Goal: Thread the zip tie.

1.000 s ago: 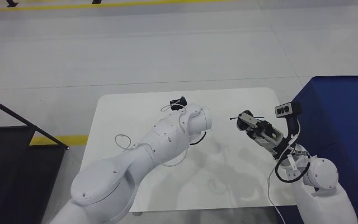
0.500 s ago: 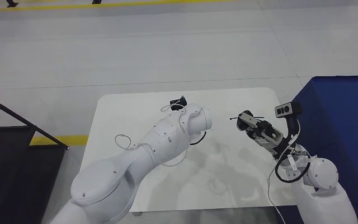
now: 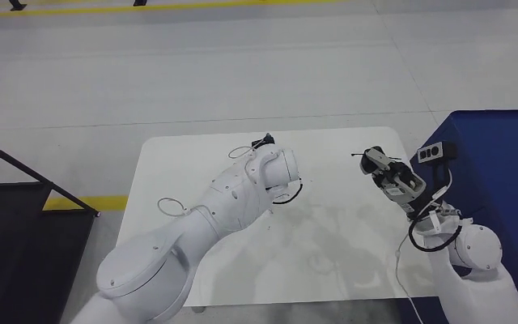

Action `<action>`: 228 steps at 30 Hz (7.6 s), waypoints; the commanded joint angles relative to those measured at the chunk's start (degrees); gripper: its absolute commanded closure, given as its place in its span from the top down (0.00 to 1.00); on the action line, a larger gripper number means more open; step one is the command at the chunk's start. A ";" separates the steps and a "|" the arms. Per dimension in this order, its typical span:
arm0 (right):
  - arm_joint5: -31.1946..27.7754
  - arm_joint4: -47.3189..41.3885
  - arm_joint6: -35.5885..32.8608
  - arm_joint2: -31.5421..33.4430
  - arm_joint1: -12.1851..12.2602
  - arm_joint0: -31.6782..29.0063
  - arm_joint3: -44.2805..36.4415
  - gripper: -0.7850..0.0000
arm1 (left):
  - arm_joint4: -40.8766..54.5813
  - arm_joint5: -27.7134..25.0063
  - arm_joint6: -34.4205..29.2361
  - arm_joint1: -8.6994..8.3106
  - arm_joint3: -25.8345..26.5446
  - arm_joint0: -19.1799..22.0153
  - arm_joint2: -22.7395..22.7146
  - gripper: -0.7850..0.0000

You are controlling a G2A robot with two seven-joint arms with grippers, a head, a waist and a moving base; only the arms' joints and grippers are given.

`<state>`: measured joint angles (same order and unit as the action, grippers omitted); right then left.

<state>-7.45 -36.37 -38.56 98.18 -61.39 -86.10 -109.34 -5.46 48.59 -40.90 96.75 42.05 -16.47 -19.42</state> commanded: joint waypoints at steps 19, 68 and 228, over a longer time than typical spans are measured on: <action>2.49 1.23 -1.94 0.68 0.23 0.17 0.16 0.00 | -11.11 4.98 -3.41 -16.44 34.99 -13.37 -13.96 0.00; 43.66 -1.53 -29.52 0.93 3.71 1.75 5.14 0.00 | 15.79 -68.02 2.61 -21.56 49.65 -41.65 -39.81 0.00; 41.61 -30.43 -21.09 -9.63 9.23 -0.90 -2.23 0.00 | 17.33 -106.60 9.02 -15.15 43.46 -44.02 -31.85 0.00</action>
<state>33.88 -66.42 -59.62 88.59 -52.16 -86.96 -111.58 12.22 -58.00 -31.98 81.61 85.24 -60.38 -51.09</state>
